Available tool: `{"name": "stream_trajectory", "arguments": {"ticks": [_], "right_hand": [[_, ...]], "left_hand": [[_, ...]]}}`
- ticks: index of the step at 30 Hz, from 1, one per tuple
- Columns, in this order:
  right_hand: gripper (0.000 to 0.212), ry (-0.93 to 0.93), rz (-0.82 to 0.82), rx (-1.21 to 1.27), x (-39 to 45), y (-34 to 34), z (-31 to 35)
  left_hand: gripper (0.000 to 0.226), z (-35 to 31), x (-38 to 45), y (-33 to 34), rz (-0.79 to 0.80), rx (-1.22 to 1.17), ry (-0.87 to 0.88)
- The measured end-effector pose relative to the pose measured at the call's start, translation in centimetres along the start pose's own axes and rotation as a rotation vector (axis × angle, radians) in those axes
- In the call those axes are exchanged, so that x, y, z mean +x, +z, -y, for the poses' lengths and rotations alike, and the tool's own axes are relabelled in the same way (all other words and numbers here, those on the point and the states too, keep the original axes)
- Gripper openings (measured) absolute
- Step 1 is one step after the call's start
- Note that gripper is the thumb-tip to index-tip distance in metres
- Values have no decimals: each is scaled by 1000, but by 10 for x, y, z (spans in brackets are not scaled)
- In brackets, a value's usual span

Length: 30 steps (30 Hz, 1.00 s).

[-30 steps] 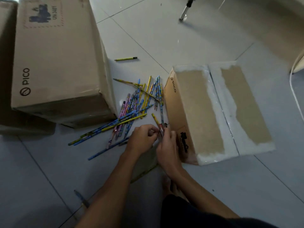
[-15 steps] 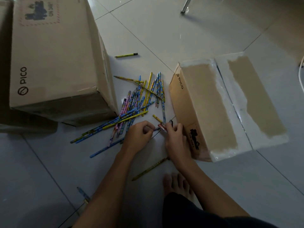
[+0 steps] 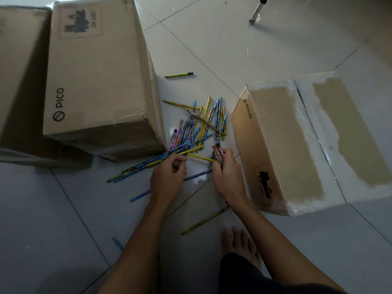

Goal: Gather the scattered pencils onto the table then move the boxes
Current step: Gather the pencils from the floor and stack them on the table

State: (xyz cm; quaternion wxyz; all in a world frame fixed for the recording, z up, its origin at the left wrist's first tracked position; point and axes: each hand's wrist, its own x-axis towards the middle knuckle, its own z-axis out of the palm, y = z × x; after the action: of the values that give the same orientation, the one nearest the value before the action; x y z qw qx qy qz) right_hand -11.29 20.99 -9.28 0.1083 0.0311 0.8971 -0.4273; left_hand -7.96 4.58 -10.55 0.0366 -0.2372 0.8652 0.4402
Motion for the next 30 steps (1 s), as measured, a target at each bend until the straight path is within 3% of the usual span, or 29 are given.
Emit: {"name": "stream_trajectory", "arguments": {"ticks": [5, 10, 13, 17, 19, 21, 24, 25, 28, 30], "right_hand": [[17, 75, 104, 274, -1, 3, 22], [30, 162, 251, 417, 2, 15, 21], [16, 216, 307, 481, 4, 14, 20], [16, 277, 383, 602, -4, 17, 24], [14, 274, 392, 650, -8, 22, 26], [32, 313, 380, 624, -8, 29, 20], [76, 302, 312, 380, -8, 32, 13], [82, 280, 288, 304, -9, 30, 14], [75, 179, 208, 164, -11, 24, 20], [57, 88, 154, 97, -9, 22, 19]], "left_hand": [[11, 5, 0, -2, 66, -175, 7], [18, -9, -2, 7, 155, -502, -210], [20, -5, 2, 5, 163, -487, -252], [21, -8, 1, 2, 288, -554, -218], [18, -7, 2, 3, 245, -531, -213], [16, -4, 4, 3, 175, -459, -232], [7, -1, 7, 0, 140, -462, -339], [12, 0, 8, -2, 113, -471, -382], [33, 8, 9, -8, 11, -412, -388], [34, 9, 8, -13, -3, -374, -331]]}}
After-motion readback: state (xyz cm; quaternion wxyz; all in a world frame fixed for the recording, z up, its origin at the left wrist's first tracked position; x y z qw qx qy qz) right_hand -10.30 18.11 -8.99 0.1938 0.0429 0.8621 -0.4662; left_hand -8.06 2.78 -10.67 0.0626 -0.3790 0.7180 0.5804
